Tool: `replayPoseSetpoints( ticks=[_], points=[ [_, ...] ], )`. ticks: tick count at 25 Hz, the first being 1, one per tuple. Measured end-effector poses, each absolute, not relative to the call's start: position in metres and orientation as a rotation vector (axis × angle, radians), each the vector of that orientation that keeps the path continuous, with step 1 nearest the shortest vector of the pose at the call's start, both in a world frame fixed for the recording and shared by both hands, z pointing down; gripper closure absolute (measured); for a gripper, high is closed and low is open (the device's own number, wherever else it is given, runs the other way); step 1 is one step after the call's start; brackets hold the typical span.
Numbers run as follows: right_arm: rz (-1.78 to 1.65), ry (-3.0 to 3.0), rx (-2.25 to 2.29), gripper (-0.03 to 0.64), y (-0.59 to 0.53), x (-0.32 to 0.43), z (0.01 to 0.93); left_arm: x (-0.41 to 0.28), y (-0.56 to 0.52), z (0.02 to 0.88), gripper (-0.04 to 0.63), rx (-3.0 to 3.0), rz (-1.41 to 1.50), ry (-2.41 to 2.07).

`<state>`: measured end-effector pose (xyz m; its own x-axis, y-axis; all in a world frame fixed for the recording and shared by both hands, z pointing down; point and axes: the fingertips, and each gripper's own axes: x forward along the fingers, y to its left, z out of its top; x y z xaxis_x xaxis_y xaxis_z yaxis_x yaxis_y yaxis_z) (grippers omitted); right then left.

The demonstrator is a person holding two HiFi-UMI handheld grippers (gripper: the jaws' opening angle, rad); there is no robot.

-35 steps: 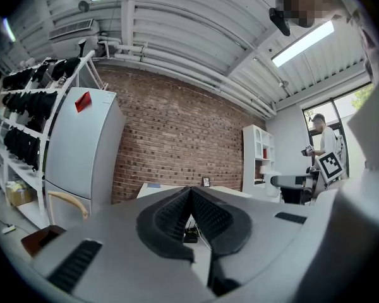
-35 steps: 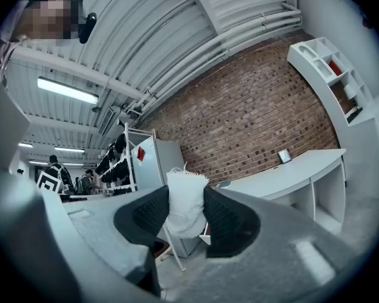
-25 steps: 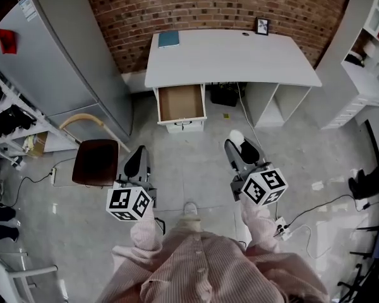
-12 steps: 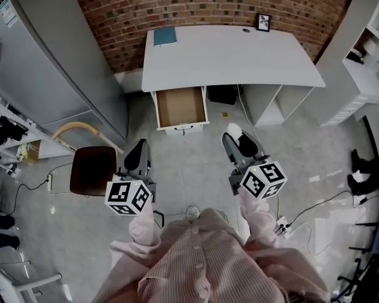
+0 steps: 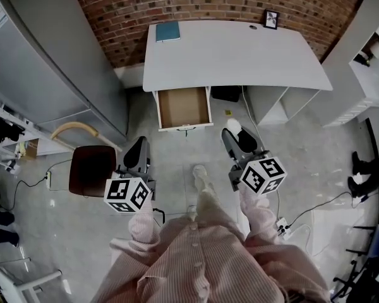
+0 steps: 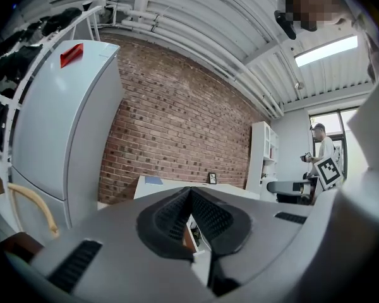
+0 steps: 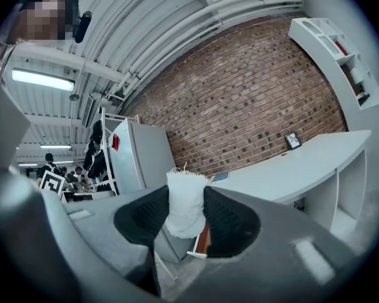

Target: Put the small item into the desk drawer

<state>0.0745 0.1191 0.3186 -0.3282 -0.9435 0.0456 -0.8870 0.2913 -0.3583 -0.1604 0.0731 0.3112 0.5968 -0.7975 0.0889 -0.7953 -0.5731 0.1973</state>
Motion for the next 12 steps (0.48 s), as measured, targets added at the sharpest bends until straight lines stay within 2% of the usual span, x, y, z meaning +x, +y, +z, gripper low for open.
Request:
replayPoseSetpoints(
  ticks=[12],
  points=[
    [-0.623,2.467,-1.656,0.448,0.000,0.085,0.359,-0.135,-0.030,0.341,0.597,2.526,0.047,-1.322]
  ],
)
